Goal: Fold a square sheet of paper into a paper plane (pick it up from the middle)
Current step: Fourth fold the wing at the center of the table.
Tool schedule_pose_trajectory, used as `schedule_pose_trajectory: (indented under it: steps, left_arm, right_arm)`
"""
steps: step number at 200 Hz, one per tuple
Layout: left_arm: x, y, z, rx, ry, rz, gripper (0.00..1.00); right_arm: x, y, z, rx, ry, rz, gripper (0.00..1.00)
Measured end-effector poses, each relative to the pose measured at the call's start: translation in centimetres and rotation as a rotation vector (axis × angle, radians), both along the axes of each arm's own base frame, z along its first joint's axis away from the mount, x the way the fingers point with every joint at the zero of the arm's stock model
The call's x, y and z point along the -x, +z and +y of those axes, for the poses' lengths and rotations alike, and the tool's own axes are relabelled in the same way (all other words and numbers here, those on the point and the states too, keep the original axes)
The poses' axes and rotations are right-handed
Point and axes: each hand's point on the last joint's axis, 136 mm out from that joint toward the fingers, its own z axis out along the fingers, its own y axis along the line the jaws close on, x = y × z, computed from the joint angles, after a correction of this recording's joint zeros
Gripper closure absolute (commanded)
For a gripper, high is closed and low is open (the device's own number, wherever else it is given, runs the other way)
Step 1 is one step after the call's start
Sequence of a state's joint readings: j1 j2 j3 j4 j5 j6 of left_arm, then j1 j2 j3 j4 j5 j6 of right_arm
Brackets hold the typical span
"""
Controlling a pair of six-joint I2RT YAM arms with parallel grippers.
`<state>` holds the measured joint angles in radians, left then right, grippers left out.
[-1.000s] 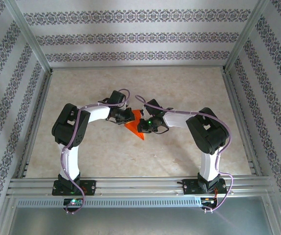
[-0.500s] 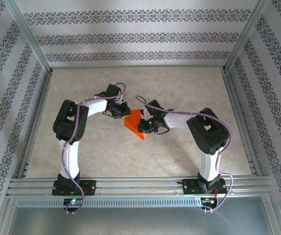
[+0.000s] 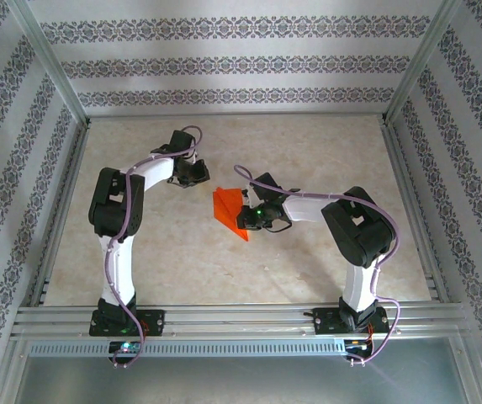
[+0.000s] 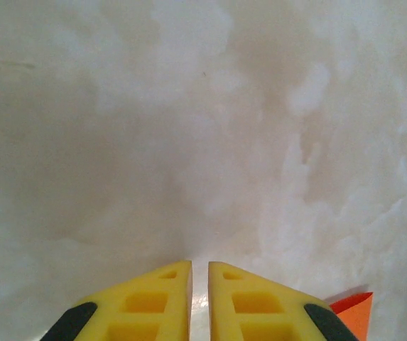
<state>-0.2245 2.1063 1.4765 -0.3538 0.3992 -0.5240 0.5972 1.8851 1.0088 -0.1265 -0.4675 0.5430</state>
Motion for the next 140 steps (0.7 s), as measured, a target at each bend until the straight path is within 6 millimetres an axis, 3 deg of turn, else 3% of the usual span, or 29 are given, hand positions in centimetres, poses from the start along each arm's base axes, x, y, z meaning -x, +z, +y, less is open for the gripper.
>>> schedule_pose_trajectory:
  steps: [28,46,62,101,140]
  left_arm:
    - [2.8,3.2,-0.9,0.055,-0.011,-0.039,0.84]
    - [4.9,5.7,-2.9,0.114,-0.037,-0.085,0.85]
    - [6.5,6.5,-5.1,0.166,-0.067,-0.104,0.84]
    - [9.6,3.1,-9.6,0.228,-0.119,-0.003,0.87]
    - [10.1,-0.1,-10.1,0.216,-0.104,0.067,0.90]
  right_arm:
    - [0.6,0.0,-0.4,-0.006,0.003,0.020,0.93]
    - [1.6,0.0,-0.9,-0.007,0.006,0.039,0.93]
    - [2.4,0.0,-1.4,-0.007,0.010,0.059,0.93]
    - [2.9,0.1,-1.7,-0.011,0.017,0.076,0.93]
    - [2.9,0.1,-1.8,-0.014,0.015,0.082,0.93]
